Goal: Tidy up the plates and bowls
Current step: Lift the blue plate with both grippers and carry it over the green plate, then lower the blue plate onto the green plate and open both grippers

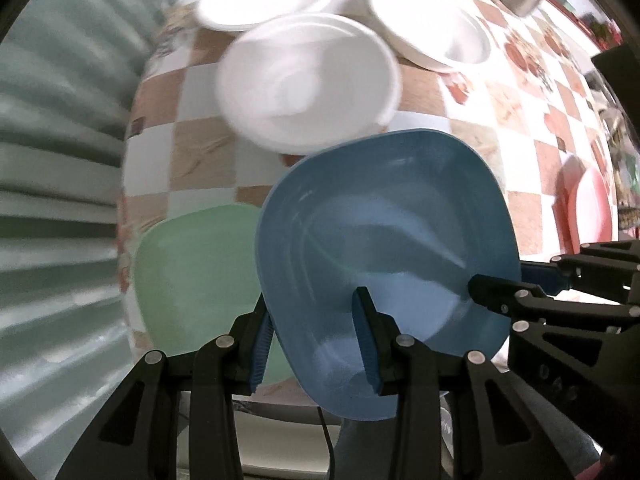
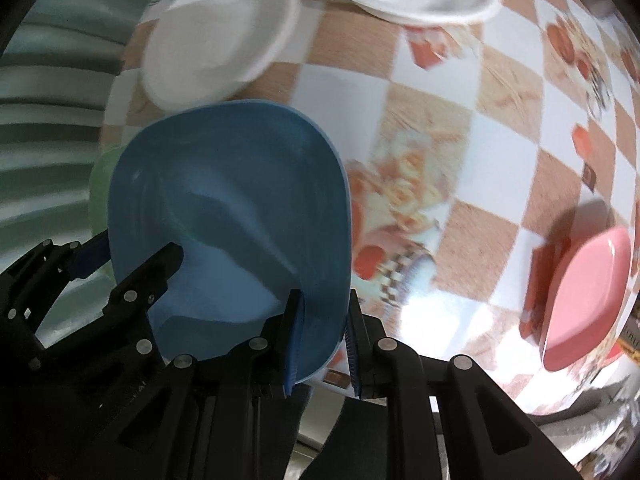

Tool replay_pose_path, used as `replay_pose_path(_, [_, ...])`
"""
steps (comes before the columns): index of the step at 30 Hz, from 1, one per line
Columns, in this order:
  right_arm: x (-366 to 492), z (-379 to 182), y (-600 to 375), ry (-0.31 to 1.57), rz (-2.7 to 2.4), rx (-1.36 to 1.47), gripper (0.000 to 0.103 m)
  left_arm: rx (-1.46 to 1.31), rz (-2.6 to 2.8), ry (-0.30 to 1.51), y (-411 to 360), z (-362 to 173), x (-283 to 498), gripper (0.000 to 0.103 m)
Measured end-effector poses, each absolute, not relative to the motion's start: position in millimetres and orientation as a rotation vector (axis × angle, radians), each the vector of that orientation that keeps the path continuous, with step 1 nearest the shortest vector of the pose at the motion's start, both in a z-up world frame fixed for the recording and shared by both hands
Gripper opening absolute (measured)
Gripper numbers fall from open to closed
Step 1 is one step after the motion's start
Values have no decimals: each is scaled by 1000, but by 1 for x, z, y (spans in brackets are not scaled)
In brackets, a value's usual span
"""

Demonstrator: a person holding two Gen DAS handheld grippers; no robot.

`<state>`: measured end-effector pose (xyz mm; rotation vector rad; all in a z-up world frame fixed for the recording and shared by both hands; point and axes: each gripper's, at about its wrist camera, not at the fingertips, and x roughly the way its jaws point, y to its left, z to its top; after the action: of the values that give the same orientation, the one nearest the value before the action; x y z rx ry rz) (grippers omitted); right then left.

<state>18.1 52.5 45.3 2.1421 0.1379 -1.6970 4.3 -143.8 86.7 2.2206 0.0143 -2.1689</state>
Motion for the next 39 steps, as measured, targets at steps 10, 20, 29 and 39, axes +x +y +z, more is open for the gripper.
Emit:
replay_pose_path(10, [31,55,-4,185,-1594,2108,22,2154,-2118,24,-217,118,34,42])
replay_pose_path(20, [65,52,-75,272,-1499,2066,22,2143,-2058,48,-273,120,56,42])
replay_pose_path(29, [71,31,-108,261,-1433,2119,22,2165,-2020,33,-283,99,58,42])
replay_pose_path(39, [72,-12,-87,256,-1404,2153,22,2167,-1992,67,-262,85,59,50])
